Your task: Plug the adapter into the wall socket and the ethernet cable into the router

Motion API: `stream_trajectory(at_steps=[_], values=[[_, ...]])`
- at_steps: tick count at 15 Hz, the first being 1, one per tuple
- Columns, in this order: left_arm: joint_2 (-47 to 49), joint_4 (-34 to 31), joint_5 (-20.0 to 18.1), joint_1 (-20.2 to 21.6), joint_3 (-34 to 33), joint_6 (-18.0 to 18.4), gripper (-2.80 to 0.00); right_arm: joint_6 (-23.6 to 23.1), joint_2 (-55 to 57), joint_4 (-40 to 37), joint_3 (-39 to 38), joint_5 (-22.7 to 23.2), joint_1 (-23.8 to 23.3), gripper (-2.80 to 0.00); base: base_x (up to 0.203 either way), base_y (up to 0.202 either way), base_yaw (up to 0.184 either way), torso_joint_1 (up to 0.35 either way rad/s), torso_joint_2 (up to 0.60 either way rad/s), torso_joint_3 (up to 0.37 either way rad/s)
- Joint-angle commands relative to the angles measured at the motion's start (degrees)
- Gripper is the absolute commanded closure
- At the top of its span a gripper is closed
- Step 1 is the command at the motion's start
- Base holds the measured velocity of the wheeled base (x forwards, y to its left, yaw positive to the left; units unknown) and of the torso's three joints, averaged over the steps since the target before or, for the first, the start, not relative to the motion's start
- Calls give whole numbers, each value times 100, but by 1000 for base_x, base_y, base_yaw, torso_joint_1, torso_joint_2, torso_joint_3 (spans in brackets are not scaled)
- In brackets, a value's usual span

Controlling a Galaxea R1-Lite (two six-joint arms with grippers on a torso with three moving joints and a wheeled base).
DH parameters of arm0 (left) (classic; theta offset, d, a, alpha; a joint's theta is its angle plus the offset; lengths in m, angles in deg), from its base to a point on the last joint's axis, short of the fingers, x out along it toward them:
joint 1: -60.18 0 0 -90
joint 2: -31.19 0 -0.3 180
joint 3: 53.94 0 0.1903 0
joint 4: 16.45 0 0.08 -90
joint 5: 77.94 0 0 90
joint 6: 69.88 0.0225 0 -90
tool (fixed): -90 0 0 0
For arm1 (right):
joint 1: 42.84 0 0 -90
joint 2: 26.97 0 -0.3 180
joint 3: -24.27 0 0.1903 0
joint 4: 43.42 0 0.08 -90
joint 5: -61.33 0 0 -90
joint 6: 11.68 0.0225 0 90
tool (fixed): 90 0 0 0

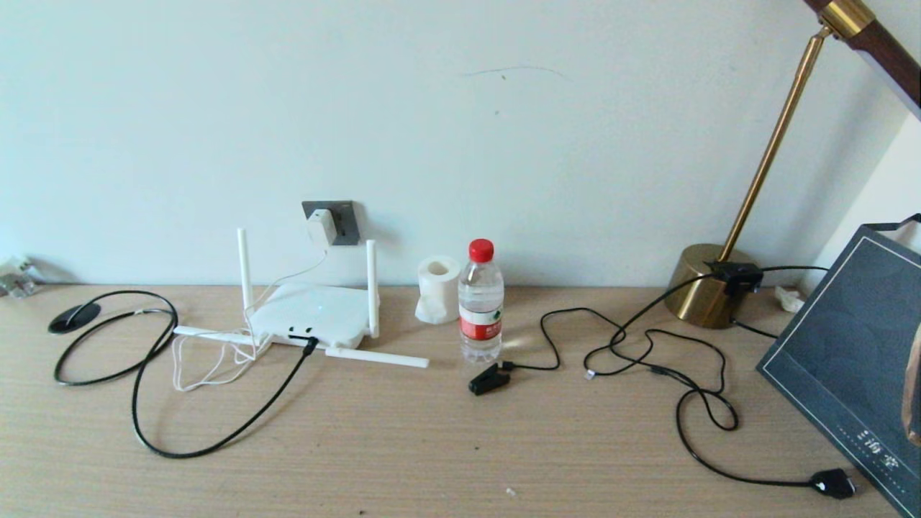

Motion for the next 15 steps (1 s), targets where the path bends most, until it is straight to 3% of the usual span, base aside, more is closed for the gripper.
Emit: stream_trajectory(at_steps=[1, 9, 15], values=[[-491, 419, 37, 41, -198, -52, 0, -16, 6, 3, 7, 12, 0, 0, 0, 0, 0, 0, 0, 0], [-481, 481, 273, 46, -220, -555, 0, 28, 6, 18, -2, -14, 9, 0, 0, 0, 0, 0, 0, 0], [-481, 517, 282, 46, -229, -564, 0, -52, 6, 8, -2, 21, 9, 0, 0, 0, 0, 0, 0, 0]])
